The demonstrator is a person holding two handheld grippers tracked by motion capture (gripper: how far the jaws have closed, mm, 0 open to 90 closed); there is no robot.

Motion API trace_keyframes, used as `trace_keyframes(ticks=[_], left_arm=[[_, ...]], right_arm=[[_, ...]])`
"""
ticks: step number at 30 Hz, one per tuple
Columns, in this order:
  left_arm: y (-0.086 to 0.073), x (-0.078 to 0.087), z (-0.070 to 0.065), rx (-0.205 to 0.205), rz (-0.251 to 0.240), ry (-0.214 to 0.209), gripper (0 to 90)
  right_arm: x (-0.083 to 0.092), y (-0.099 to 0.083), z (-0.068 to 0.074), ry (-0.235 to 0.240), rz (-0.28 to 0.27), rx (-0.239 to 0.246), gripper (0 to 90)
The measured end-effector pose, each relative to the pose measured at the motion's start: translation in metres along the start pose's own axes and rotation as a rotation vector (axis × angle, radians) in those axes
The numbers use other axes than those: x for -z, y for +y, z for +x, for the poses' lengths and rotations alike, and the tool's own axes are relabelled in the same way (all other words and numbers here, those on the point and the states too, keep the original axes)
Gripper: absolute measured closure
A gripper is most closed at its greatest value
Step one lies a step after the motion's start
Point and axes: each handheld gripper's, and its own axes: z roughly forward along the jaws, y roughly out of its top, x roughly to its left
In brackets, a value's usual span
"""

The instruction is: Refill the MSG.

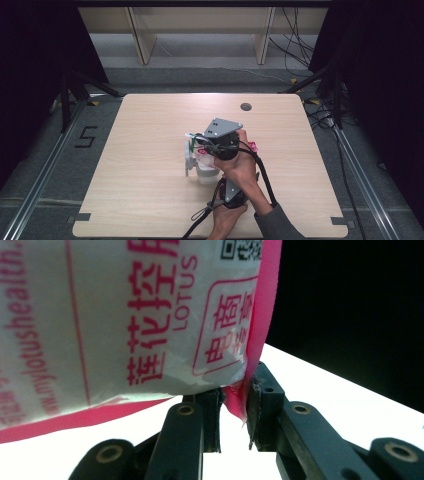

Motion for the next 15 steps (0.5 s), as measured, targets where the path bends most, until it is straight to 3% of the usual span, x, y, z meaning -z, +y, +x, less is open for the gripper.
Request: trace_keyframes(ticks=[4,9,12,15], left_arm=[[-0.002,0.000,0.000,0.000,0.010,0.002,77.3],[-0.003,0.000,-0.001,0.000,0.007,-0.003,77.2],[-0.003,0.000,-0.001,0.003,0.011,-0.008,77.2],[-0.003,0.000,-0.001,0.006,0.011,-0.011,76.9]], right_arm=[[0.004,-0.001,-0.001,0.004,-0.010,-0.019,89.8],[0.009,-0.001,-0.005,0.007,-0.014,0.001,89.9],[0.012,-0.002,-0.005,0.018,-0.019,-0.030,89.9],[0.013,-0.002,-0.007,0.000,-0.028,-0.002,90.0]])
